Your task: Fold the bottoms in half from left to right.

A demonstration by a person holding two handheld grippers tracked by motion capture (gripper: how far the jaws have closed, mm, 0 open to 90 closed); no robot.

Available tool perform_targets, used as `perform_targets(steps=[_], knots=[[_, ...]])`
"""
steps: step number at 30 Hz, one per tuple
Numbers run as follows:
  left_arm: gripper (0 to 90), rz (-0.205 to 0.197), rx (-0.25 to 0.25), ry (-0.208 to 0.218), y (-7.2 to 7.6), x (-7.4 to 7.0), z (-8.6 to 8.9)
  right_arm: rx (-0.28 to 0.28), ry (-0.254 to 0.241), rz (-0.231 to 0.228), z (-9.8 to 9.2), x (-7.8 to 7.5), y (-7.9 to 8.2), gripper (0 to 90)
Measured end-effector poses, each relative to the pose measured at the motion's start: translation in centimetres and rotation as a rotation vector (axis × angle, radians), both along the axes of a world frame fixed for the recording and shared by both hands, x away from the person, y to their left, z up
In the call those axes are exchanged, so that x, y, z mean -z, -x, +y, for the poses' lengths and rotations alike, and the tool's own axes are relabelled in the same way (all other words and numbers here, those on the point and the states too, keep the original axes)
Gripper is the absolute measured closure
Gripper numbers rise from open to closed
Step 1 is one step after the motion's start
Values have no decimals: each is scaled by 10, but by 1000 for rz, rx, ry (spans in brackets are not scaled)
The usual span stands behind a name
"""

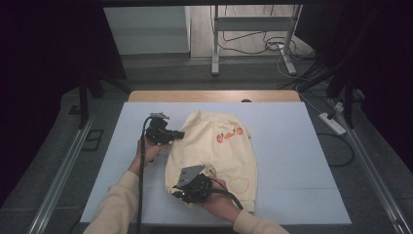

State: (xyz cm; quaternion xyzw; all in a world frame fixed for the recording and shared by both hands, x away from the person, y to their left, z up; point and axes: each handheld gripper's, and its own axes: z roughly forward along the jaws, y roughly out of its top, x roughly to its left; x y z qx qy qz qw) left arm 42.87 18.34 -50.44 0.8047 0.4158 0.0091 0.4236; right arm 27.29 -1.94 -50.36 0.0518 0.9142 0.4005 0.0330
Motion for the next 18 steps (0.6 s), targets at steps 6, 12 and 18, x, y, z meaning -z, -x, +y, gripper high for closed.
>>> perform_targets(steps=[6,12,18], knots=[[839,-5,-7,23,2,-5,2,-2,-13,2,0,-4,1,774],[842,-20,-17,40,4,-14,6,-6,-36,0,3,-10,1,775],[842,-12,-26,50,4,-14,9,-13,-41,-3,4,-12,2,776]])
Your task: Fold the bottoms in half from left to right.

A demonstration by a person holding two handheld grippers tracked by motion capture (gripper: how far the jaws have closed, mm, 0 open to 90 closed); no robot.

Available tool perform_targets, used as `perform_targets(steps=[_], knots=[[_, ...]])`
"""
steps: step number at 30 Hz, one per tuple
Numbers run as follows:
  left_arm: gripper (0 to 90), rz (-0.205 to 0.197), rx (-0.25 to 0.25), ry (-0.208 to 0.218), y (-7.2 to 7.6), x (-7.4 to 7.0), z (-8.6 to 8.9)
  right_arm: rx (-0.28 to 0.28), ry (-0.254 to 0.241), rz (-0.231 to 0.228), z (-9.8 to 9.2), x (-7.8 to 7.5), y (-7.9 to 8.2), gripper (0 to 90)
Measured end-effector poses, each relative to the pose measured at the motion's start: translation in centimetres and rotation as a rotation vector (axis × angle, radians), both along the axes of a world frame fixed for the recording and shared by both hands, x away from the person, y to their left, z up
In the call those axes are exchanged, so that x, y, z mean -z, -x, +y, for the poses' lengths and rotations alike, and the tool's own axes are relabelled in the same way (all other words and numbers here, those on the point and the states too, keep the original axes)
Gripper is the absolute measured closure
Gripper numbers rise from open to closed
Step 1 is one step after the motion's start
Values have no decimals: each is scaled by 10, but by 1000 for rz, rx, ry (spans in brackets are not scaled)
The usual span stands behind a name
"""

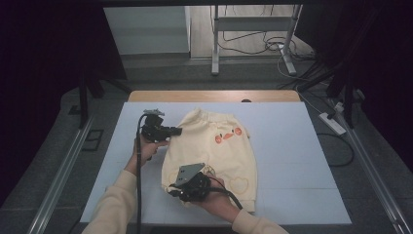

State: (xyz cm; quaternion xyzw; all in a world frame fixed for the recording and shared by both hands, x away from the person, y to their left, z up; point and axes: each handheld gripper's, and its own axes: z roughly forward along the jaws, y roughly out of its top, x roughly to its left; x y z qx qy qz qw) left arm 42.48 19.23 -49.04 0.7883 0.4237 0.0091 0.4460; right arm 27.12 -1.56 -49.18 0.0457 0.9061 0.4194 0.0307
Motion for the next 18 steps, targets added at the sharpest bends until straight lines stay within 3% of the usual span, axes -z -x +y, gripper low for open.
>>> perform_targets(steps=[7,12,18], knots=[[843,-15,-9,17,1,-5,5,-2,-10,1,1,-2,-1,778],[844,-39,-26,50,3,-17,15,-18,-58,-3,7,-15,-4,778],[844,-11,-27,48,1,-11,15,-19,-60,-7,6,-15,-4,781]])
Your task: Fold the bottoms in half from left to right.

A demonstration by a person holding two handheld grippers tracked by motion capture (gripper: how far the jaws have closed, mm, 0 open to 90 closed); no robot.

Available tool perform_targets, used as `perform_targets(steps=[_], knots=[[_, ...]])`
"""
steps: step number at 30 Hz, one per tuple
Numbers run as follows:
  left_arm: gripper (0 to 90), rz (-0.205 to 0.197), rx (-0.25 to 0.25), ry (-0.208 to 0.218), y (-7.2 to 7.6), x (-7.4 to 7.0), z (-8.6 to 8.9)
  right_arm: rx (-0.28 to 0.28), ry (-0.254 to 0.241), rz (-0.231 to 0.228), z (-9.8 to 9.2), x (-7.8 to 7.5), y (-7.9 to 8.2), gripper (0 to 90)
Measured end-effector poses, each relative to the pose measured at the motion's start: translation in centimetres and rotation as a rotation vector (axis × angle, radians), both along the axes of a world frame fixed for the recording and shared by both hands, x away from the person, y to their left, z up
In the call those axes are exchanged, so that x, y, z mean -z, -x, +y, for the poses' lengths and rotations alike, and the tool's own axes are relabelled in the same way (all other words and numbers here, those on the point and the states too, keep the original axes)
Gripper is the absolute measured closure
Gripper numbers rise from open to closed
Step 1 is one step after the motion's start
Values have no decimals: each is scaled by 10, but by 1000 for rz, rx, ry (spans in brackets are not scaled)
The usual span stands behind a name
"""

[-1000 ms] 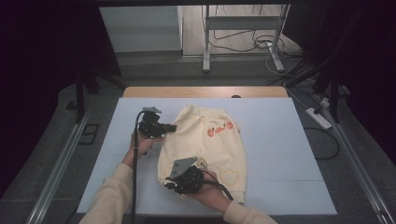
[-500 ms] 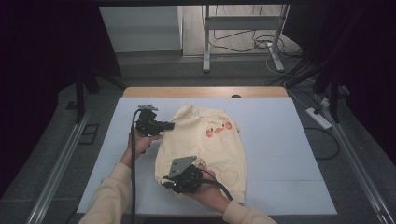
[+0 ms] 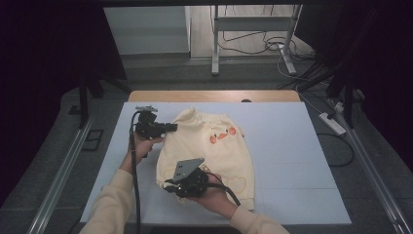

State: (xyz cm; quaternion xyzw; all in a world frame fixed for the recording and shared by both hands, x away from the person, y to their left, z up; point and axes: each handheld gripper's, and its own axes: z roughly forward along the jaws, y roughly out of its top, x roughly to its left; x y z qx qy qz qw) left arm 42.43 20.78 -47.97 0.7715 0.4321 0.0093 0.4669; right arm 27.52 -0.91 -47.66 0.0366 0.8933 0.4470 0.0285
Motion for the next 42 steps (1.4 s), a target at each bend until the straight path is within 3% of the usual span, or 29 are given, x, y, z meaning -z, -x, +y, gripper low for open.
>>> perform_targets(steps=[7,12,15,21,25,31,36,42], knots=[[844,-20,-2,5,1,-6,2,-4,-2,-1,4,2,1,784],[845,-54,-14,28,5,-21,11,-27,-50,-2,14,-8,1,786],[845,-42,-14,31,3,-18,13,-33,-59,-10,15,-12,1,786],[846,-24,-16,27,1,-12,11,-20,-46,4,12,-5,-1,787],[846,-42,-24,28,4,-18,13,-27,-52,2,15,-6,1,789],[847,-84,-35,61,10,-34,22,-52,-104,-6,20,-17,2,791],[848,-58,-25,36,6,-25,12,-31,-85,-4,9,-14,2,791],[847,-56,-22,29,4,-22,4,1,-55,1,-6,-6,1,791]])
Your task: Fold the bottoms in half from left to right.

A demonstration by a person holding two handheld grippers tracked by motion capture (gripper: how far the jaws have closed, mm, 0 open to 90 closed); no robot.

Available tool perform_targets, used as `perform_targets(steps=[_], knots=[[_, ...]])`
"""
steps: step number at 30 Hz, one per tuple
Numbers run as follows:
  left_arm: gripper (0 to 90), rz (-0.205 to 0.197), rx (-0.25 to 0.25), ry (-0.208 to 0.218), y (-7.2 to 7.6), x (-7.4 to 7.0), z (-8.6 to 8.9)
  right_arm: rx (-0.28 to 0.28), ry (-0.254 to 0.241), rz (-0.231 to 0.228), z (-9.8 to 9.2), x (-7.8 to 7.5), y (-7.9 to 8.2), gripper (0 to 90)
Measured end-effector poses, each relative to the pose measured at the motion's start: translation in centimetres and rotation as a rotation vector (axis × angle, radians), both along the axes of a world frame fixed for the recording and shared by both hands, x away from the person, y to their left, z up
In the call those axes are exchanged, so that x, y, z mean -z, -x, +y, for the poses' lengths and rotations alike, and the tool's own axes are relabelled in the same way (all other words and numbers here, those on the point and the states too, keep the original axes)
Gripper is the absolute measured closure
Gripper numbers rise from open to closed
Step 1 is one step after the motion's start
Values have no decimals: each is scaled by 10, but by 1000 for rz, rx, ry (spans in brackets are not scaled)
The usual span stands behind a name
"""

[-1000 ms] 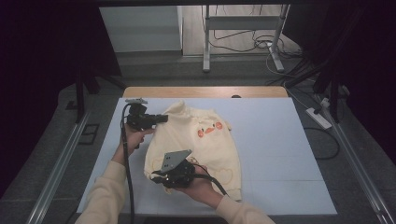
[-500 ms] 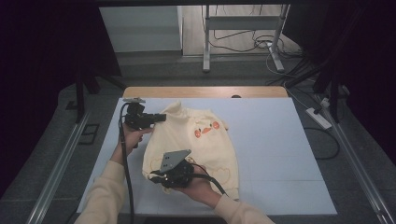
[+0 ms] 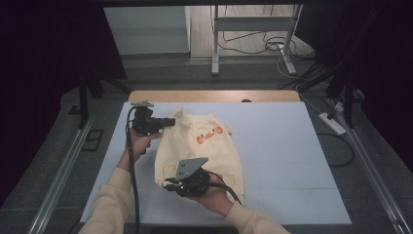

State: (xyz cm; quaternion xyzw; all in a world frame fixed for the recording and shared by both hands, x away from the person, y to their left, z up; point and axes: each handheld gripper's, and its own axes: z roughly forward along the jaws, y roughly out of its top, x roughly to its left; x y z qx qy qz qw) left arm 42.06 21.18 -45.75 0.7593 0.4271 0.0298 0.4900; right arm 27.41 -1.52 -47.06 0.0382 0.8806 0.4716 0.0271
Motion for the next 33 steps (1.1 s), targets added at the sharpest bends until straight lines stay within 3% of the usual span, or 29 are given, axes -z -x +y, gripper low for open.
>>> perform_targets(steps=[33], knots=[[842,12,59,-36,-10,17,-54,118,12,21,-58,7,4,792]])
